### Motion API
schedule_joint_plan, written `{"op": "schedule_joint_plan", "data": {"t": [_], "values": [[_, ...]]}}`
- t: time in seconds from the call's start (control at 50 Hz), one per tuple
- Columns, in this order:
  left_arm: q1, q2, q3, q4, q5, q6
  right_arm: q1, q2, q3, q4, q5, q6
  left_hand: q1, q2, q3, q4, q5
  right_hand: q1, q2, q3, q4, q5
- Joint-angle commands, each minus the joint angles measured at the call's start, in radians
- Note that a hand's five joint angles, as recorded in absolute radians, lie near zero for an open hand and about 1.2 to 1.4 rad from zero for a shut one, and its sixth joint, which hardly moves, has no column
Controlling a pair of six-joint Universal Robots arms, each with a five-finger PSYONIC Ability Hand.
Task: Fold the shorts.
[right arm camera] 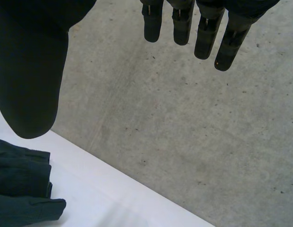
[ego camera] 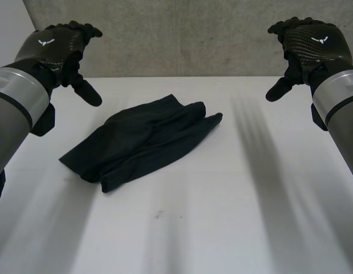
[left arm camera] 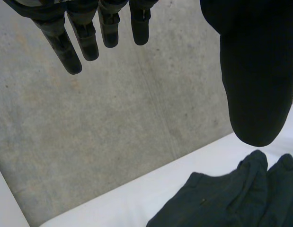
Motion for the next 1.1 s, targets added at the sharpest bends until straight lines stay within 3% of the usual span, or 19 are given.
{"op": "schedule_joint_plan", "data": {"t": [0.02, 0.16, 0.36, 0.48, 0.58, 0.62, 0.7, 0.76, 0.94, 1.1], "values": [[0.008, -0.095, 0.028, -0.003, -0.012, 0.051, 0.002, 0.013, 0.000, 0.008, -0.041, -0.052, -0.012, -0.002, -0.028, -0.029, -0.045, 0.023, -0.025, -0.016, -0.061, -0.055], [0.007, -0.244, 0.074, -0.011, -0.080, 0.071, 0.015, 0.041, 0.003, 0.010, -0.068, -0.132, 0.003, 0.013, -0.014, -0.014, -0.031, 0.023, -0.025, -0.016, -0.061, -0.055], [-0.002, -0.482, 0.108, 0.023, -0.085, 0.062, 0.015, 0.050, 0.003, 0.007, -0.069, -0.147, 0.020, 0.031, 0.004, 0.003, -0.013, 0.023, -0.025, -0.016, -0.061, -0.055], [-0.008, -0.635, 0.180, 0.063, -0.130, 0.068, 0.017, 0.084, 0.010, 0.004, -0.069, -0.149, 0.102, 0.113, 0.086, 0.085, 0.069, 0.023, -0.025, -0.016, -0.061, -0.055], [-0.016, -0.712, 0.257, 0.052, -0.209, 0.071, 0.025, 0.104, 0.010, 0.002, -0.068, -0.155, 0.389, 0.400, 0.373, 0.372, 0.356, 0.023, -0.025, -0.016, -0.061, -0.055], [-0.016, -0.721, 0.274, 0.037, -0.218, 0.071, 0.025, 0.118, 0.009, 0.002, -0.066, -0.162, 0.667, 0.678, 0.651, 0.650, 0.634, 0.023, -0.025, -0.016, -0.061, -0.055], [-0.018, -0.715, 0.281, 0.007, -0.215, 0.070, 0.025, 0.133, 0.003, 0.002, -0.063, -0.170, 1.207, 1.218, 1.191, 1.190, 1.174, 0.023, -0.025, -0.016, -0.061, -0.055], [-0.025, -0.687, 0.274, -0.009, -0.215, 0.071, 0.023, 0.144, -0.006, 0.002, -0.060, -0.167, 1.209, 1.219, 1.193, 1.192, 1.176, 0.023, -0.025, -0.016, -0.061, -0.055], [-0.110, -0.373, 0.189, -0.057, -0.174, 0.074, 0.029, 0.260, -0.068, -0.012, -0.087, -0.149, 1.209, 1.219, 1.193, 1.192, 1.176, 0.023, -0.025, -0.016, -0.061, -0.055], [-0.166, -0.207, 0.094, -0.052, -0.140, 0.165, 0.064, 0.412, -0.177, -0.081, -0.282, -0.038, 1.209, 1.219, 1.193, 1.192, 1.176, 0.023, -0.025, -0.016, -0.061, -0.055]]}}
